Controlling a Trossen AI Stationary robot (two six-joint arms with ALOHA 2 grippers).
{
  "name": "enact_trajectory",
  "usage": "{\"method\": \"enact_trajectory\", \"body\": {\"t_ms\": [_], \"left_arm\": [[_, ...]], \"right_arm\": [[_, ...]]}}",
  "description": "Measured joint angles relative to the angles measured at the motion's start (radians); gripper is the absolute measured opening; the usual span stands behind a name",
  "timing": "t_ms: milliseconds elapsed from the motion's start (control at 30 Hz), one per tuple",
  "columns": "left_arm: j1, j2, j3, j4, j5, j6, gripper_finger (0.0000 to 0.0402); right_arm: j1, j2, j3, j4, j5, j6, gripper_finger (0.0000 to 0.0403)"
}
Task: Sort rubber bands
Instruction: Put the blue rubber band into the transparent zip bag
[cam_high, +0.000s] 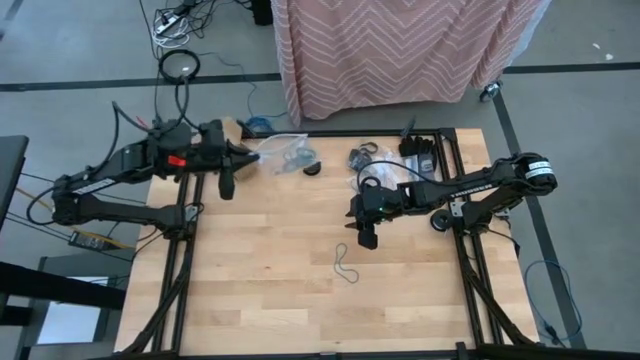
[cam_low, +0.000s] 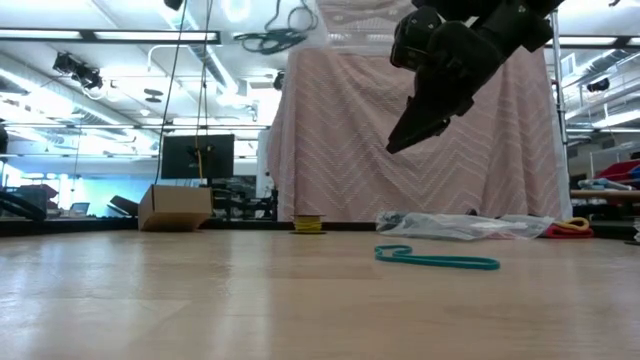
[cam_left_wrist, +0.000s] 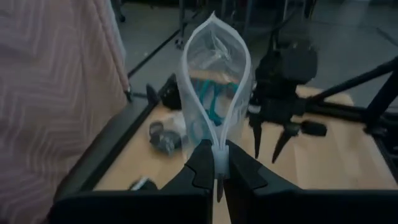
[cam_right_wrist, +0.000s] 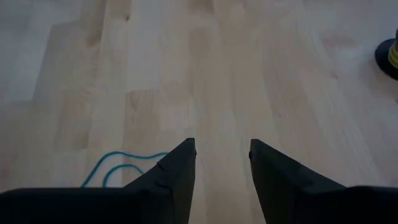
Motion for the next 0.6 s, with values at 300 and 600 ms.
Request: {"method": "enact_trajectory", "body": {"t_ms": [300, 600], "left_arm": [[0.000, 0.006, -0.132, 0.029, 0.032, -0.076, 0.0021], [0.000, 0.007, -0.219, 0.149, 0.081, -0.131, 0.0021]], "right_arm": [[0.007, 0.000, -0.087, 0.049, -0.008, 0.056, 0.0142], [0.076, 0.091, -0.073, 0.091, -0.063, -0.074, 0.0141]]}}
